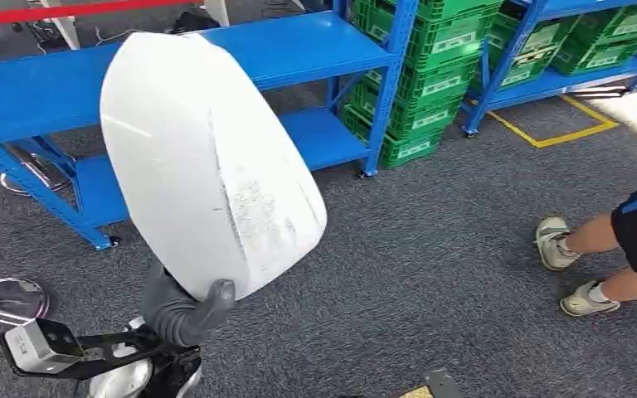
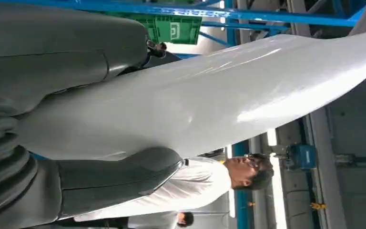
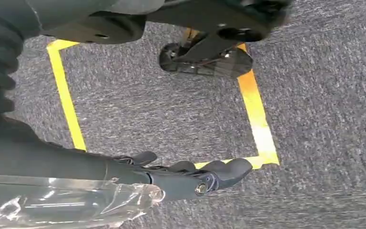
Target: Take the parts from the cabinet and place them on the table.
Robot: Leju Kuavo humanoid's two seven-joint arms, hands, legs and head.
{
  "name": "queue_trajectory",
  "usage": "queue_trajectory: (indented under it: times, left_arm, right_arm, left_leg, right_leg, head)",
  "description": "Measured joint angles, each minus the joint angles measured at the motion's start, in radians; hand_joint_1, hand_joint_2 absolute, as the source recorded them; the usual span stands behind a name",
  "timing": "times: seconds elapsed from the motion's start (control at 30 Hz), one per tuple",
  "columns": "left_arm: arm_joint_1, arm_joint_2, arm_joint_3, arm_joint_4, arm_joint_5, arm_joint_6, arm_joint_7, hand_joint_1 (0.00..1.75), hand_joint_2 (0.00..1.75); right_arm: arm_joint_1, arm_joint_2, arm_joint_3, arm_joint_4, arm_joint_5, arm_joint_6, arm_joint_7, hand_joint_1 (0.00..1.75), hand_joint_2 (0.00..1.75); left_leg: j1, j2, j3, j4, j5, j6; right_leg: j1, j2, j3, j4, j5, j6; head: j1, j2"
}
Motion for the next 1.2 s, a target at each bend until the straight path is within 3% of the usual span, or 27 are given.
queue_trajectory:
  times: [0.03,0.07,0.1,0.17,0.23,0.3,0.37,0.4,0.43,0.47,0.53,0.57,0.6,0.7,0.73,0.77,0.8,0.87,0.9,0.93,0.97,1.03,1.07,1.1,1.2]
  left_arm:
    - [0.0,0.0,0.0,0.0,0.0,-0.001,0.0,1.75,1.75]
    - [0.0,0.0,0.0,0.0,0.001,-0.003,0.0,1.75,1.75]
    - [0.0,0.0,0.0,0.0,0.002,-0.004,0.0,1.75,1.75]
    - [0.0,0.0,0.0,0.0,0.002,-0.006,0.0,1.75,1.75]
    - [-0.001,0.0,0.0,0.0,0.002,-0.006,0.0,1.75,1.75]
    - [-0.001,0.003,0.0,0.0,0.003,-0.006,-0.001,1.75,1.75]
    - [0.0,0.003,0.0,0.0,0.003,-0.006,-0.001,1.75,1.75]
    - [0.0,0.003,0.001,0.0,0.003,-0.006,-0.001,1.75,1.75]
    - [0.0,0.003,0.001,0.0,0.003,-0.006,-0.001,1.75,1.75]
    - [-0.001,0.003,0.001,0.0,0.003,-0.006,-0.001,1.75,1.75]
    - [-0.001,0.003,0.001,0.0,0.003,-0.007,0.0,1.75,1.75]
    - [-0.001,0.003,0.0,0.0,0.003,-0.007,-0.001,1.75,1.75]
    - [-0.002,0.003,0.0,0.0,0.003,-0.008,0.0,1.75,1.75]
    - [-0.001,0.003,0.0,0.0,0.003,-0.008,0.0,1.75,1.75]
    - [-0.001,0.001,-0.001,0.0,0.003,-0.008,0.0,1.75,1.75]
    - [-0.002,0.0,-0.001,0.0,0.002,-0.008,0.0,1.75,1.75]
    - [-0.002,0.0,-0.001,0.0,0.002,-0.008,0.0,1.75,1.75]
    - [-0.001,0.0,-0.001,0.0,0.002,-0.008,0.0,1.75,1.75]
    - [-0.001,0.0,-0.001,0.0,0.002,-0.008,0.0,1.75,1.75]
    - [-0.001,0.0,-0.001,0.0,0.002,-0.008,0.0,1.75,1.75]
    - [-0.001,0.0,-0.001,0.0,0.002,-0.008,0.0,1.75,1.75]
    - [-0.002,0.0,-0.001,0.0,0.002,-0.008,0.0,1.75,1.75]
    - [-0.002,0.0,-0.001,0.0,0.002,-0.008,0.0,1.75,1.75]
    - [-0.002,0.0,-0.001,0.0,0.002,-0.008,0.0,1.75,1.75]
    - [-0.002,0.0,-0.001,0.0,0.003,-0.012,0.0,1.75,1.75]
  right_arm:
    - [-0.001,0.0,0.0,0.0,0.0,-0.001,0.0,0.0,1.75]
    - [-0.004,0.0,0.0,0.0,0.001,-0.001,0.0,0.0,1.75]
    - [-0.006,0.0,0.0,0.0,0.001,-0.001,0.0,0.0,1.75]
    - [-0.004,-0.001,0.0,0.0,0.0,-0.002,0.0,0.0,1.75]
    - [-0.005,-0.001,-0.001,0.0,0.0,-0.003,0.0,0.0,1.75]
    - [-0.009,-0.001,-0.001,0.0,0.001,-0.003,0.0,0.0,1.75]
    - [-0.009,-0.001,-0.001,0.0,0.001,-0.003,0.0,0.0,1.75]
    - [-0.008,-0.001,-0.001,0.0,0.001,-0.003,0.0,0.0,1.75]
    - [-0.008,-0.001,-0.002,0.0,0.002,-0.003,0.0,0.0,1.75]
    - [-0.009,-0.001,-0.002,0.0,0.003,-0.003,0.0,0.0,1.75]
    - [-0.01,-0.001,-0.002,0.0,0.004,-0.003,0.0,0.0,1.75]
    - [-0.011,-0.001,-0.002,0.0,0.005,-0.003,0.0,0.0,1.75]
    - [-0.012,-0.001,-0.002,0.0,0.007,-0.004,0.0,0.0,1.75]
    - [-0.009,-0.001,-0.002,0.0,0.001,-0.004,0.0,0.0,1.75]
    - [-0.009,-0.001,-0.002,0.0,0.0,-0.004,0.0,0.0,1.75]
    - [-0.01,-0.001,-0.002,0.0,-0.002,-0.004,0.0,0.0,1.75]
    - [-0.011,-0.001,-0.002,0.0,-0.002,-0.003,0.0,0.0,1.75]
    - [-0.011,-0.001,-0.002,0.0,-0.002,-0.003,0.001,0.0,1.75]
    - [-0.009,-0.001,-0.002,0.0,-0.002,-0.003,0.001,0.0,1.75]
    - [-0.008,-0.001,-0.002,0.0,-0.002,-0.003,0.001,0.0,1.75]
    - [-0.008,-0.001,-0.003,0.0,-0.002,-0.003,0.001,0.0,1.75]
    - [-0.01,-0.001,-0.002,0.0,-0.002,-0.003,0.001,0.0,1.75]
    - [-0.012,-0.001,-0.002,0.0,-0.004,-0.003,0.001,0.0,1.75]
    - [-0.014,-0.001,-0.003,0.0,-0.008,-0.003,0.002,0.0,1.75]
    - [-0.014,-0.002,-0.003,0.0,-0.017,-0.001,0.01,0.0,1.75]
  left_leg:
    - [0.0,0.003,0.005,0.0,-0.003,-0.004]
    - [-0.008,0.005,0.004,0.002,-0.007,-0.011]
    - [-0.009,0.006,0.004,0.003,-0.006,-0.014]
    - [-0.006,0.01,0.007,-0.007,0.0,-0.025]
    - [-0.005,0.007,0.009,-0.002,-0.013,-0.038]
    - [-0.004,-0.01,-0.036,0.091,-0.074,-0.046]
    - [-0.003,-0.013,-0.12,0.257,-0.141,-0.05]
    - [-0.003,-0.013,-0.141,0.293,-0.143,-0.051]
    - [-0.002,-0.013,-0.141,0.283,-0.121,-0.051]
    - [0.0,-0.013,-0.122,0.237,-0.08,-0.051]
    - [0.003,-0.014,-0.048,0.084,0.006,-0.051]
    - [0.006,-0.018,-0.017,0.022,0.022,-0.051]
    - [0.005,-0.023,-0.008,-0.011,0.008,-0.043]
    - [0.0,-0.024,-0.014,-0.005,0.014,-0.022]
    - [0.006,-0.023,-0.011,-0.011,0.019,-0.014]
    - [0.006,-0.022,-0.009,-0.011,0.018,-0.01]
    - [0.005,-0.021,-0.009,-0.011,0.017,-0.002]
    - [0.001,-0.02,-0.009,-0.011,0.016,0.002]
    - [0.0,-0.02,-0.009,-0.011,0.016,0.003]
    - [0.0,-0.02,-0.008,-0.011,0.016,0.003]
    - [0.0,-0.02,-0.006,-0.011,0.015,0.003]
    - [0.0,-0.021,0.0,-0.011,0.012,0.0]
    - [-0.001,-0.02,0.003,-0.011,0.01,-0.005]
    - [-0.01,-0.019,0.002,-0.005,0.007,-0.011]
    - [-0.006,-0.008,0.002,-0.015,0.012,-0.026]
  right_leg:
    - [0.001,-0.017,0.046,-0.081,0.03,-0.003]
    - [0.009,-0.03,0.063,-0.107,0.016,-0.007]
    - [0.007,-0.019,0.061,-0.11,0.022,-0.016]
    - [0.012,-0.014,0.057,-0.109,0.022,-0.025]
    - [0.003,-0.005,0.064,-0.121,0.03,-0.038]
    - [0.001,0.001,0.063,-0.125,0.031,-0.047]
    - [0.001,0.009,0.061,-0.125,0.03,-0.049]
    - [0.001,0.011,0.062,-0.124,0.03,-0.049]
    - [0.0,0.015,0.063,-0.124,0.03,-0.049]
    - [-0.001,0.018,0.064,-0.124,0.03,-0.048]
    - [-0.004,0.026,0.067,-0.124,0.028,-0.042]
    - [-0.001,0.029,0.066,-0.123,0.027,-0.035]
    - [0.003,0.033,0.059,-0.114,0.025,-0.028]
    - [-0.001,0.031,0.064,-0.132,0.036,-0.009]
    - [-0.002,0.027,0.057,-0.127,0.031,-0.004]
    - [-0.002,0.019,0.049,-0.104,0.013,0.0]
    - [-0.001,0.013,0.023,-0.043,-0.023,0.003]
    - [-0.001,0.009,-0.057,0.128,-0.098,0.006]
    - [-0.001,0.009,-0.084,0.183,-0.112,0.006]
    - [-0.001,0.009,-0.086,0.187,-0.102,0.005]
    - [-0.001,0.009,-0.067,0.147,-0.073,0.004]
    - [-0.001,0.006,0.027,-0.031,0.013,-0.002]
    - [0.0,-0.013,0.066,-0.109,0.026,-0.005]
    - [0.005,-0.014,0.069,-0.122,0.019,-0.012]
    - [0.01,0.004,0.064,-0.119,0.022,-0.026]
  head:
    - [0.001,0.0]
    - [0.001,0.0]
    - [-0.002,0.0]
    - [0.0,0.0]
    - [-0.001,0.0]
    - [-0.01,0.0]
    - [-0.009,0.0]
    - [-0.01,0.0]
    - [-0.009,0.0]
    - [-0.009,0.0]
    - [-0.01,0.0]
    - [-0.011,0.0]
    - [-0.014,0.0]
    - [-0.011,0.0]
    - [-0.013,0.0]
    - [-0.006,0.0]
    - [0.001,0.0]
    - [0.002,0.0]
    - [0.002,0.0]
    - [0.003,0.0]
    - [0.003,0.0]
    - [0.003,0.0]
    - [0.003,0.0]
    - [0.002,0.0]
    - [0.001,0.0]
